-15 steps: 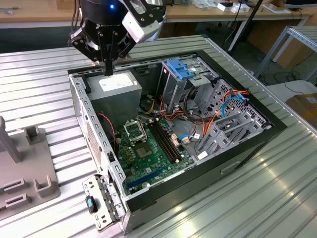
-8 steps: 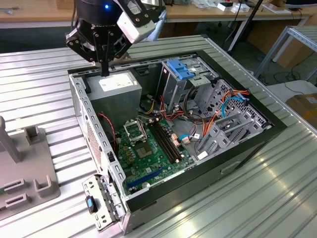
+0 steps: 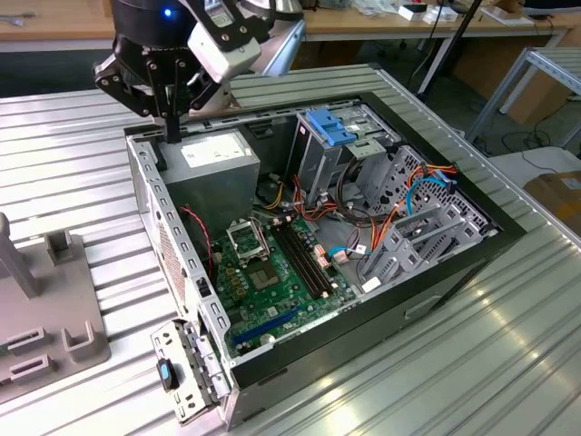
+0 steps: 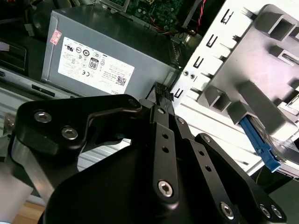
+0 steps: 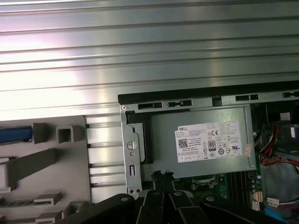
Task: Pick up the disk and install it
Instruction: 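Reach for the disk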
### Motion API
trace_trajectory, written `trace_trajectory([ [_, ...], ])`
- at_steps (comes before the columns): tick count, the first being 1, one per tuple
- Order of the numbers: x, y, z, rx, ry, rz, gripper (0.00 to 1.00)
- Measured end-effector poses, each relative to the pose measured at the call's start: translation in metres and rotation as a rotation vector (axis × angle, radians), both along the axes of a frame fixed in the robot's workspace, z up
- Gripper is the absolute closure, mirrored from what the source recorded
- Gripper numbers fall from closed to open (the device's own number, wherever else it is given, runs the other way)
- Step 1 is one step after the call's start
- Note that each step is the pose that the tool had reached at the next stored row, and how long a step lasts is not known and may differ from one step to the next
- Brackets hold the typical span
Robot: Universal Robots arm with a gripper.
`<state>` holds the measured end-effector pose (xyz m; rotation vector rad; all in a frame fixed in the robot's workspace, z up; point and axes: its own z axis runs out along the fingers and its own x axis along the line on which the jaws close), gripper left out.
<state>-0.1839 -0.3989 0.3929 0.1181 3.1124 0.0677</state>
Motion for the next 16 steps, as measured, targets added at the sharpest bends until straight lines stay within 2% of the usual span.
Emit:
trace_trajectory([
  [6,-0.0119,0.0,-0.0001,0.0001,0.0,0.0,0.89],
  [10,-0.0237,0.0,-0.0001,0.0,0.0,0.0,0.89],
  [16,-0.0335,0.0,-0.0002,0.0,0.0,0.0,0.89],
])
